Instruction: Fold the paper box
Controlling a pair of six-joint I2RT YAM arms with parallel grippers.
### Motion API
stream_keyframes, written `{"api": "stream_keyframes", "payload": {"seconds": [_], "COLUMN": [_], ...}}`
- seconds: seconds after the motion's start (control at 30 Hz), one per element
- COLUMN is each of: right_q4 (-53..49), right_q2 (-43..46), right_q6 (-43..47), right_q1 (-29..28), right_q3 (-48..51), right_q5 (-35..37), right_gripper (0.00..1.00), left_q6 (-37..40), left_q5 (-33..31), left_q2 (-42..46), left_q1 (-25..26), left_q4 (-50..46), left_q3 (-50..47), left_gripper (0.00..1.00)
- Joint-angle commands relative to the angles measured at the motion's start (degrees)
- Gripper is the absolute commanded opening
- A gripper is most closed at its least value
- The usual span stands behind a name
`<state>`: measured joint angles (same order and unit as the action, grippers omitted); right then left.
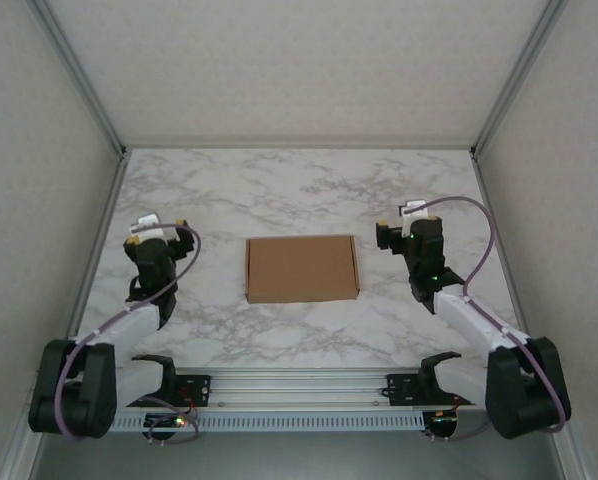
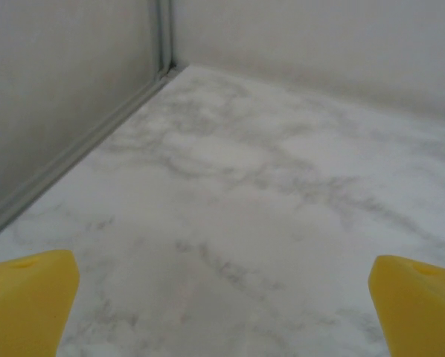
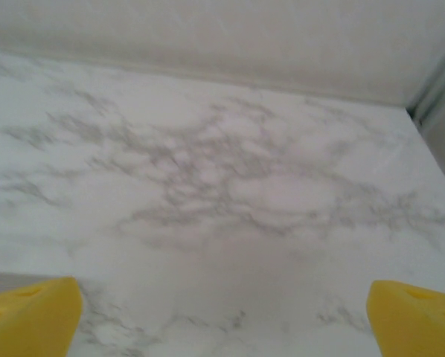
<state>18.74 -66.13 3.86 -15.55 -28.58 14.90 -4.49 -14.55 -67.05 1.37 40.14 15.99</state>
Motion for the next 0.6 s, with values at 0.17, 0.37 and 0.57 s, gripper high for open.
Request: {"api": "stream_keyframes", "payload": {"seconds": [0.17, 0.37, 0.57], "right_q4": [17.14, 38.50, 27.37], "right_q2": [-7.31, -18.14, -21.84], "right_q6": [-3.89, -4.87, -4.45], "right_q1": [6.57, 10.38, 12.08], "right_q3": [7.46, 13.00, 5.69], "right_q5": [1.04, -6.82, -12.94], "right_gripper": [0.99, 0.99, 0.99], "left_q6": [0.22, 0.82, 1.45], "left_q5": [9.21, 10.75, 12.00], "left_q2": [-13.00, -20.73, -20.81], "left_q1": [-4.13, -4.18, -4.09], "left_q4": [30.18, 37.75, 33.33], "left_q3": [-4.54, -5.17, -3.08], "left_gripper": [1.00, 1.00, 1.00]}}
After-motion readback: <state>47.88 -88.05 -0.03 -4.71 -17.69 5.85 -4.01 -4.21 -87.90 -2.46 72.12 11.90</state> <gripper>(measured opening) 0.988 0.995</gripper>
